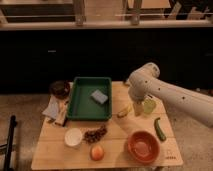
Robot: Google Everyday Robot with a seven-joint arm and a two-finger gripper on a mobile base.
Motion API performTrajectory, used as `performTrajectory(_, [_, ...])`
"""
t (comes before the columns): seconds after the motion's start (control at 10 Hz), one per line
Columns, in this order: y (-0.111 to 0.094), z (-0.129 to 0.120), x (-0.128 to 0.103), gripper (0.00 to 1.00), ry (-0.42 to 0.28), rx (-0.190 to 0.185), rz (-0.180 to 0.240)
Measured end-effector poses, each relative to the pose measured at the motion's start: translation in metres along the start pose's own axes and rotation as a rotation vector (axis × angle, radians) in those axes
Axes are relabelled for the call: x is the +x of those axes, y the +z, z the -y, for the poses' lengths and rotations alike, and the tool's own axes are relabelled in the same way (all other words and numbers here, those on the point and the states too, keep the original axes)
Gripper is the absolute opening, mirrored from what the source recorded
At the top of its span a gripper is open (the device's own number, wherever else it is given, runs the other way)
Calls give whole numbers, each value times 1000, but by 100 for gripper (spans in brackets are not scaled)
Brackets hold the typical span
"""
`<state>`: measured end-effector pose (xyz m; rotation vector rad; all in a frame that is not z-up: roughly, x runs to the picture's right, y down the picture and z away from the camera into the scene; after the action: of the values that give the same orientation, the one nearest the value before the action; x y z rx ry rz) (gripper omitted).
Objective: Place banana in red bowl
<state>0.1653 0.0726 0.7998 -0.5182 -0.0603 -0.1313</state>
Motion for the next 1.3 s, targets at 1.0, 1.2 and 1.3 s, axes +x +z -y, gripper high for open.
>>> performTrajectory(1.0, [28, 26, -13, 80, 60, 9, 107])
performTrajectory(1.2, [34, 29, -14, 80, 75, 9, 129])
performTrajectory(1.3, [39, 30, -15, 80, 84, 7, 145])
